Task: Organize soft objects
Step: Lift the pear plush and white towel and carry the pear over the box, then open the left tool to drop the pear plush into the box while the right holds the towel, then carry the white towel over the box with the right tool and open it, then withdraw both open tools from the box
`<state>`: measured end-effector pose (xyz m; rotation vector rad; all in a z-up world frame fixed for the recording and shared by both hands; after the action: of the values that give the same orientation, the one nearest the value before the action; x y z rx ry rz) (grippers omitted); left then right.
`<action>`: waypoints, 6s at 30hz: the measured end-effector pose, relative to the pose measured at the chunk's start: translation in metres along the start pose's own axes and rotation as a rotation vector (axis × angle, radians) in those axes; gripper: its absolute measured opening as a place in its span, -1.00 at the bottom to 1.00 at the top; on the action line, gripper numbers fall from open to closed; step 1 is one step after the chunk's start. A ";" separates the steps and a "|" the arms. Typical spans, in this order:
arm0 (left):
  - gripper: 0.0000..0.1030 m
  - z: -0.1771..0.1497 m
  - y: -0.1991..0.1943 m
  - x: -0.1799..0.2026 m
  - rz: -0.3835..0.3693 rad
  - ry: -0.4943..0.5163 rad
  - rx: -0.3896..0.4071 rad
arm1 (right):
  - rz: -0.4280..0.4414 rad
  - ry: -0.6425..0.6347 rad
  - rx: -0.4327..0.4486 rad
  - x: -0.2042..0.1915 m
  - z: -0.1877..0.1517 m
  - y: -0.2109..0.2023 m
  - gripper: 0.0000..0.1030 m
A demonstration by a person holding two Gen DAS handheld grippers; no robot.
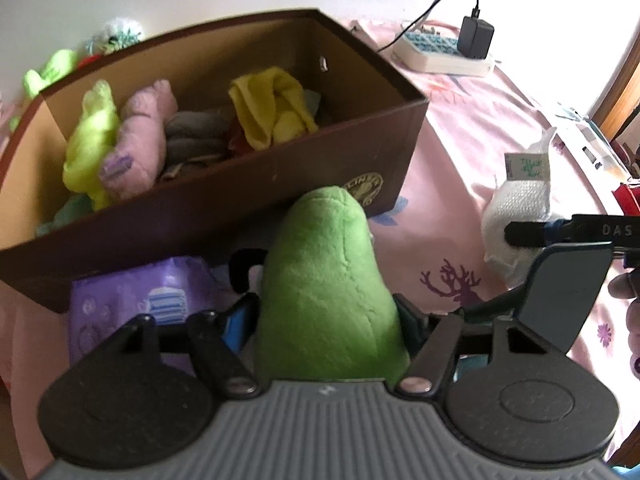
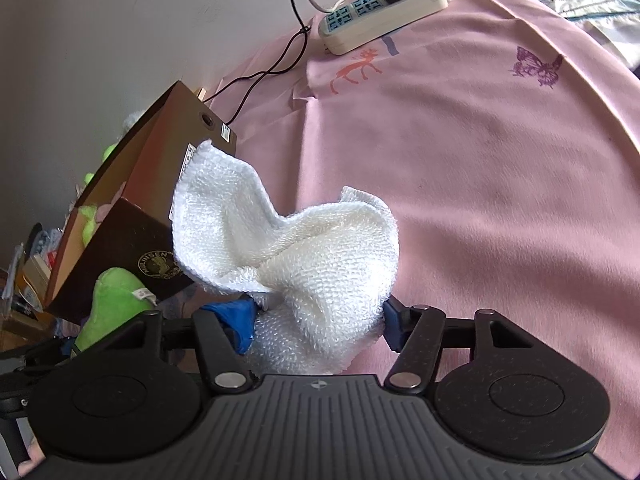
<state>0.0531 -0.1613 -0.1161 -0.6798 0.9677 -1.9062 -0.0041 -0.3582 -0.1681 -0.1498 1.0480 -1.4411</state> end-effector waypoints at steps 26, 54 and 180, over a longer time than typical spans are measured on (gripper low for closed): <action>0.35 0.074 -0.103 -0.050 0.001 -0.076 0.320 | -0.027 0.066 0.077 0.002 -0.007 -0.007 -0.12; 0.66 0.116 0.020 -0.084 0.102 -0.099 0.210 | -0.041 0.176 0.191 0.002 -0.002 -0.028 -0.15; 0.79 0.045 -0.081 -0.142 0.299 -0.234 0.193 | 0.001 -0.265 0.158 -0.204 0.037 -0.002 -0.06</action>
<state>0.1176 -0.0272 -0.0351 -0.5920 0.6853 -1.5916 0.0612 -0.2043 -0.0460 -0.2196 0.7155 -1.4514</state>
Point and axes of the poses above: each gripper's, at about its wrist camera, not at the fingertips, and y roughly the way its jaws point, x to its right, z to its top, the point moved 9 cm from there along y, roughly the way its jaws point, and after that the axes turned 5 degrees about -y, right-handed, at the moved point
